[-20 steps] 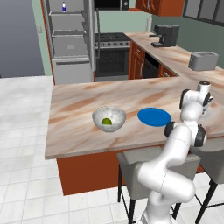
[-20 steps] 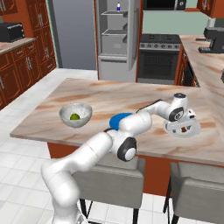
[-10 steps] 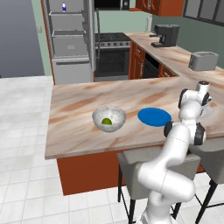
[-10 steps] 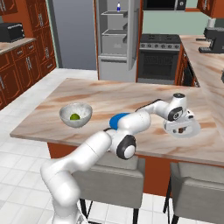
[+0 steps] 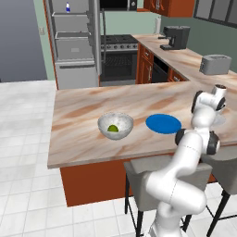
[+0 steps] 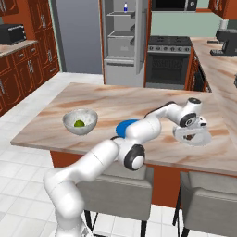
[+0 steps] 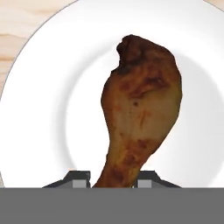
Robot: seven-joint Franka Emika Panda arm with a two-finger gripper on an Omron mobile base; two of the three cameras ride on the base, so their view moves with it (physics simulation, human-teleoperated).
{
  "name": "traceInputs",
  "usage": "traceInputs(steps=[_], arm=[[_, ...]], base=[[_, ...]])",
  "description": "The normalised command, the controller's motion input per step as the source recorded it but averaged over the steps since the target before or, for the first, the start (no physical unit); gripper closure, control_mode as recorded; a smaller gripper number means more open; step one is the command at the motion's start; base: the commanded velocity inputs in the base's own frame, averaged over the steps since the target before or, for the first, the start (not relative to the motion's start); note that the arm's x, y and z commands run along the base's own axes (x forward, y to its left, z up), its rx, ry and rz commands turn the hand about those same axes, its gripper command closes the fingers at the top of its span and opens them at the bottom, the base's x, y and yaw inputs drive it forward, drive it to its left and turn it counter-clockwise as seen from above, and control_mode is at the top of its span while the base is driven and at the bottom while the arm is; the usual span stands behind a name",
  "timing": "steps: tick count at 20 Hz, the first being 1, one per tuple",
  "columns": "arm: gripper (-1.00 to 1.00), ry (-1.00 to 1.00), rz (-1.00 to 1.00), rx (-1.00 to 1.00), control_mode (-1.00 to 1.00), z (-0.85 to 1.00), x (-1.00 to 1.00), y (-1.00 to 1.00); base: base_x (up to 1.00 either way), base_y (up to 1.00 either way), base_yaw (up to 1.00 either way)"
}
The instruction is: Pick the chicken drumstick and lime from their plates and place them in the bowl. Then put the bowl in the fridge.
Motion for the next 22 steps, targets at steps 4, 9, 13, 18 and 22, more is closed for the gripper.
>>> traceInputs(steps=[4,9,13,18,22], arm=[[1.00,0.00,0.00,0.20,-1.00,0.59,-0.01,0.12],[1.00,0.00,0.00,0.13,-1.00,0.55,-0.04,0.21],[1.00,0.00,0.00,0.06,-1.00,0.24,-0.18,0.41],[1.00,0.00,0.00,0.04,-1.00,0.13,-0.27,0.51],[1.00,0.00,0.00,0.05,-1.00,0.16,-0.33,0.49]], base=[[0.00,0.00,0.00],[0.00,0.00,0.00],[0.00,0.00,0.00],[0.00,0.00,0.00],[0.00,0.00,0.00]])
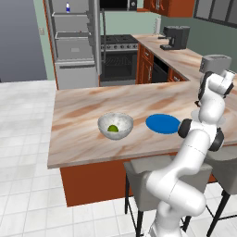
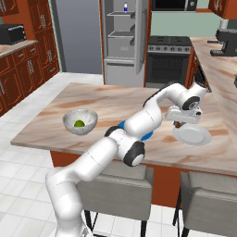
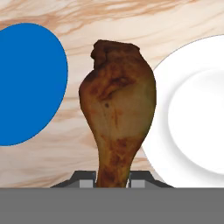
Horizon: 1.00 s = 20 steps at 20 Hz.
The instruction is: Pick the chicken drumstick and lime from their plates and place them in the bowl. Then put the bowl in the fridge.
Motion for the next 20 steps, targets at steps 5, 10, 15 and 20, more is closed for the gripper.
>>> traceInputs(steps=[5,10,15,20], arm=[[1.00,0.01,0.00,0.03,-1.00,0.07,-0.38,0.48],[1.00,0.00,0.00,0.03,-1.00,0.00,-0.44,0.52],[1.00,0.00,0.00,0.00,-1.00,0.00,-0.50,0.60],[1.00,-0.02,0.01,-0.02,-1.00,-0.03,-0.52,0.66]], base=[[0.00,0.00,0.00],[0.00,0.00,0.00],[0.00,0.00,0.00],[0.00,0.00,0.00]])
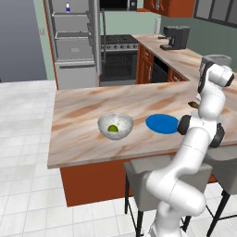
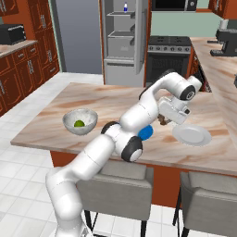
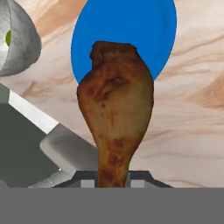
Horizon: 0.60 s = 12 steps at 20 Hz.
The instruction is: Pick the chicken drumstick and lime from their plates and place them in the bowl. Then put the bowl in the fridge.
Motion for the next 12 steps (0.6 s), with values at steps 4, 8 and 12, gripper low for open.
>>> traceInputs(steps=[4,8,12], arm=[[1.00,-0.09,0.01,-0.07,-1.00,-0.11,-0.62,0.72],[1.00,-0.12,0.04,-0.18,-1.00,-0.10,-0.63,0.75],[1.00,-0.14,0.08,-0.24,-1.00,-0.09,-0.62,0.75]], base=[[0.00,0.00,0.00],[0.00,0.00,0.00],[0.00,0.00,0.00]])
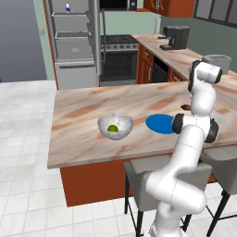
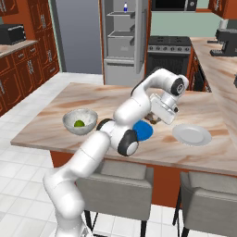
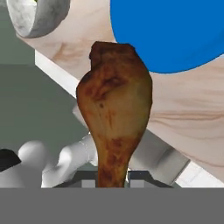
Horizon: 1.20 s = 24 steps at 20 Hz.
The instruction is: Pick the chicken drumstick and lime from their plates and place them in the bowl. Then put the bowl in the fridge.
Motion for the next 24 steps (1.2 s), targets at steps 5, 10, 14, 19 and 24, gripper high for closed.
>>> traceInputs(steps=[5,10,14,19,24], arm=[[1.00,-0.17,0.12,-0.33,-1.00,-0.05,-0.58,0.73],[1.00,-0.15,0.13,-0.27,-1.00,0.00,-0.58,0.71],[1.00,-0.11,0.12,-0.16,-1.00,0.01,-0.60,0.64],[1.00,-0.17,0.06,-0.04,-1.00,0.21,-0.42,0.56],[1.00,-0.04,-0.01,0.02,-1.00,0.60,0.00,0.42]], base=[[0.00,0.00,0.00],[0.00,0.00,0.00],[0.00,0.00,0.00],[0.00,0.00,0.00],[0.00,0.00,0.00]])
